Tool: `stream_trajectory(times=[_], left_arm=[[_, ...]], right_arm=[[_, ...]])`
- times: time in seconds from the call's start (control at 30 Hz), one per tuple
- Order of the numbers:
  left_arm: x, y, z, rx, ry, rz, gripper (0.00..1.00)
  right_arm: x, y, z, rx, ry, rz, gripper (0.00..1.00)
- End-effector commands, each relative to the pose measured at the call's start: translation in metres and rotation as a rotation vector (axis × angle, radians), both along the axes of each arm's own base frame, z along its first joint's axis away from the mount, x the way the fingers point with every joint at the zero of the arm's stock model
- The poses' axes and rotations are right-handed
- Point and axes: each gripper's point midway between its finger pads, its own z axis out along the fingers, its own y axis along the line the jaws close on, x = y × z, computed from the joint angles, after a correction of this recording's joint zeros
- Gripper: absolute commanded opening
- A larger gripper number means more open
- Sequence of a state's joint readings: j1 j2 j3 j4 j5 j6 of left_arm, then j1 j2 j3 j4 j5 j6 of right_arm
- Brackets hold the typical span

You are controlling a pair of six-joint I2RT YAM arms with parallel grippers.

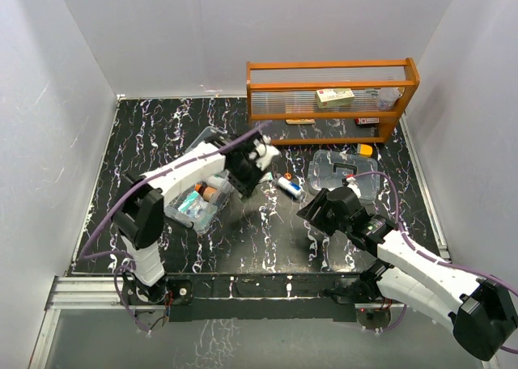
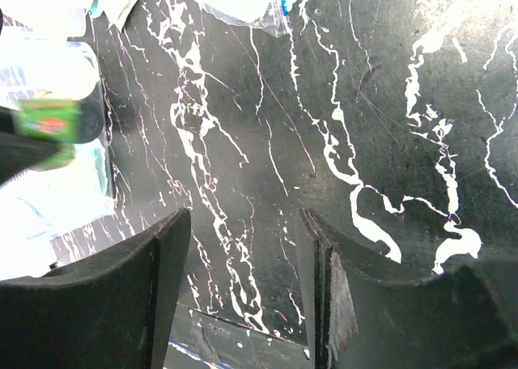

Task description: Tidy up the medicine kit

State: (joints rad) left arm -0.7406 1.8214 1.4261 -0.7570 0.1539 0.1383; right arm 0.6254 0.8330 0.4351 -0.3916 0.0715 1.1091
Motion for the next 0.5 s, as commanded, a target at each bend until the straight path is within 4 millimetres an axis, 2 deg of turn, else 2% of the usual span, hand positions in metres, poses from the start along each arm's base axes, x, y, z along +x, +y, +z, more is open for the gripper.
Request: stream_trajectory(times=[0.0,0.1,0.27,0.47], left_arm=[[0.014,0.022,0.078,-0.14,0.0,0.077,0.24],[0.024,0.033,0.105,-0.195,0.011,0.153,0.24],[0.041,0.057,0.148,-0.252,-0.071,0.263,0.24],[0.053,0.117,0.161,-0.173,-0.172,0.428,0.24]], right_arm=[[0.011,0.006,0.018,0.046,-0.051,-0.014,0.52],[0.011,0.006,0.016,0.047,-0.045,-0.015,0.52],[0.012,0.01,0.016,0.053,-0.036,-0.003,0.52],[0.013,0.013,0.016,0.047,-0.029,0.014,0.52]])
